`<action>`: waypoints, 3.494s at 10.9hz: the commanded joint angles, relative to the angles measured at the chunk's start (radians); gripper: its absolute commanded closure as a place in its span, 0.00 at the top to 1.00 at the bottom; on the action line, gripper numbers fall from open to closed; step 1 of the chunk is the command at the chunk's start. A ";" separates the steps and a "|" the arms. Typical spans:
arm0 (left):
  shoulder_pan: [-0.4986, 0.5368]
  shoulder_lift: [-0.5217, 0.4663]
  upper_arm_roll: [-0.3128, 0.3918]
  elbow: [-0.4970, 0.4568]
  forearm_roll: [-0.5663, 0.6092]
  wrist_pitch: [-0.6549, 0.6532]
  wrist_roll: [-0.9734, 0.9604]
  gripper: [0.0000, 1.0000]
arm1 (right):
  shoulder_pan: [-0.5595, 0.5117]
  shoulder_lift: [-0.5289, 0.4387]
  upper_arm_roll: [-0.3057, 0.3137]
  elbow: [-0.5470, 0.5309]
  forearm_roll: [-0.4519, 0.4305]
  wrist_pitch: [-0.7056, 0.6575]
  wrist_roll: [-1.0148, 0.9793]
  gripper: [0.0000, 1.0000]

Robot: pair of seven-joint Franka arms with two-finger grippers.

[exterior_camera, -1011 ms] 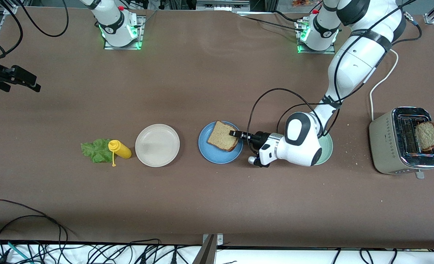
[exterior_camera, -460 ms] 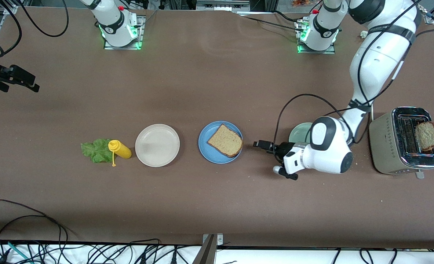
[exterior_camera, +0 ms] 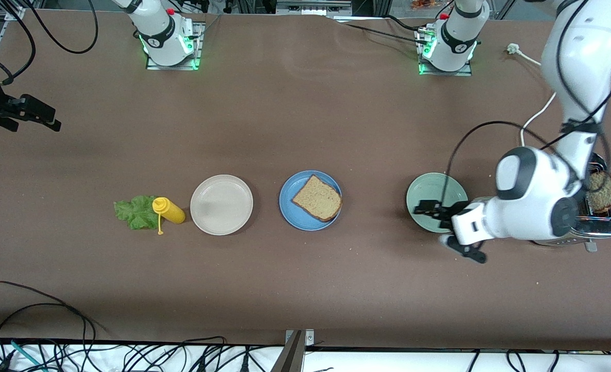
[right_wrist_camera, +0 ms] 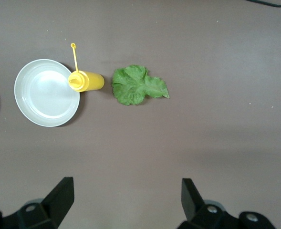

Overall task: Make sandwich in blue plate with both arms
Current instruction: 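Withdraw the left gripper toward the toaster while the right gripper reaches the lettuce, then lower the right gripper and grasp the green lettuce leaf, then lift the lettuce with the right gripper and carry it toward the blue plate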

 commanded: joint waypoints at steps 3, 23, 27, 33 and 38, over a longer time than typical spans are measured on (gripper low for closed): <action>0.037 -0.297 0.005 -0.027 0.260 -0.192 -0.085 1.00 | 0.031 0.143 0.069 0.044 -0.004 0.003 0.070 1.00; -0.293 -0.673 0.427 -0.156 0.101 -0.451 -0.136 1.00 | -0.030 0.764 0.095 0.056 0.025 0.695 -0.139 0.92; -0.293 -0.679 0.416 -0.159 0.102 -0.441 -0.141 1.00 | -0.030 0.753 0.095 0.054 0.027 0.683 -0.214 0.12; -0.281 -0.741 0.417 -0.257 0.104 -0.358 -0.140 1.00 | -0.022 0.601 0.096 0.013 0.027 0.541 -0.218 0.00; -0.282 -0.738 0.417 -0.251 0.102 -0.367 -0.140 1.00 | -0.010 0.436 0.096 0.021 0.034 0.326 -0.215 0.00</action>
